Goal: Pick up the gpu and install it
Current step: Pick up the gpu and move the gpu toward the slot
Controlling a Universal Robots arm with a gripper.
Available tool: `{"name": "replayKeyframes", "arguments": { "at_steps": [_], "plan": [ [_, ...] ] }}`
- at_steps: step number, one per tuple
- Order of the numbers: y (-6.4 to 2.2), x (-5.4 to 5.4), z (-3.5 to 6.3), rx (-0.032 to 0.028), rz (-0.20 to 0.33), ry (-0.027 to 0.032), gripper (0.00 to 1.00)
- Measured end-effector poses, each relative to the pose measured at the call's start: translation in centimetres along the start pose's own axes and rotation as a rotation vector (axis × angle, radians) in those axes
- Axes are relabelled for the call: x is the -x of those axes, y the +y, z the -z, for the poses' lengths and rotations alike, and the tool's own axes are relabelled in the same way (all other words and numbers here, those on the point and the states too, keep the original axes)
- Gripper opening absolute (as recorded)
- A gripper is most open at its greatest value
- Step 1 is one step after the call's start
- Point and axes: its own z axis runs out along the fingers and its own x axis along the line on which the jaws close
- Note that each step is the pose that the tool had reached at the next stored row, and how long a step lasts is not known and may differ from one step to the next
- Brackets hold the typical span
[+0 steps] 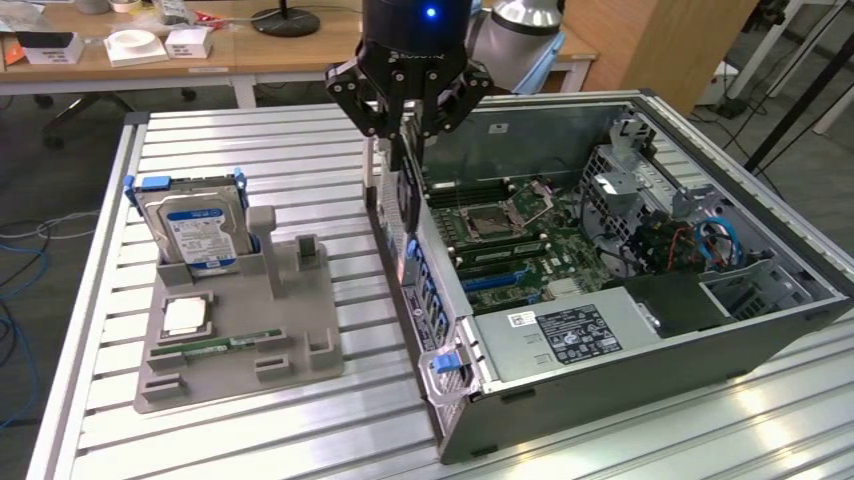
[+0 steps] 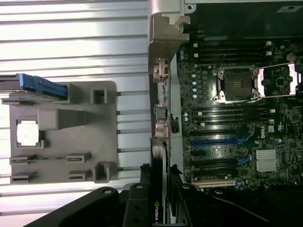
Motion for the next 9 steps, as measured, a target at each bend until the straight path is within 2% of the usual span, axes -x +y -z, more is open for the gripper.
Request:
{"name": "replayKeyframes", "arguments": {
  "at_steps": [9],
  "plan": [
    [0.04, 0.58, -0.01, 0.0, 0.0, 0.0, 0.26]
  ]
}}
